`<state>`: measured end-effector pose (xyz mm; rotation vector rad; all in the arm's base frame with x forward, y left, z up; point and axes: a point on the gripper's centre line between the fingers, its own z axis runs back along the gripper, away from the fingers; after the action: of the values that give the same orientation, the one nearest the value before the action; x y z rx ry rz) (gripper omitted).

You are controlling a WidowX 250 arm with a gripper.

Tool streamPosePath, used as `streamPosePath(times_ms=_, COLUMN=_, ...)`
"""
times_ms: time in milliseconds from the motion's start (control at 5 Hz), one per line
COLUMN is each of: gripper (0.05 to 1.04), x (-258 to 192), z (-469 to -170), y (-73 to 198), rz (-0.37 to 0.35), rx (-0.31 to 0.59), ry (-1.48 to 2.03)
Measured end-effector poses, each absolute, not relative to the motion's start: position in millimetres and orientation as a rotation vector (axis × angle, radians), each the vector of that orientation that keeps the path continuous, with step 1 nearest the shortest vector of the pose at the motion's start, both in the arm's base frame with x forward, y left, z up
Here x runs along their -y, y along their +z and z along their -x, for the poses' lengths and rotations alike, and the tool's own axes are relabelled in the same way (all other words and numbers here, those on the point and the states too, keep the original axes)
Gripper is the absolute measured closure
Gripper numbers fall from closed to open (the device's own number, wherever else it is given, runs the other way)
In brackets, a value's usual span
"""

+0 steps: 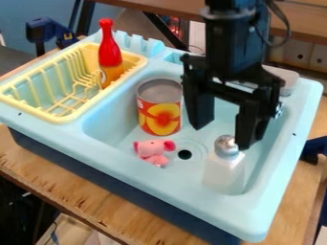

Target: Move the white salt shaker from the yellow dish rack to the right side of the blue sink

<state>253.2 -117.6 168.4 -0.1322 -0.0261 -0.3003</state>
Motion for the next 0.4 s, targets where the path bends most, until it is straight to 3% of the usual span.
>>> streamPosePath(times_ms=200, gripper=0.081, x=101.2, z=-247.4, y=190.8, rz=0.153, rx=0.099, ry=-0.269)
streamPosePath(times_ms=400, gripper=0.081, x=72.8, z=-247.0, y=198.3, rz=0.066, rx=0.129, ry=-0.238)
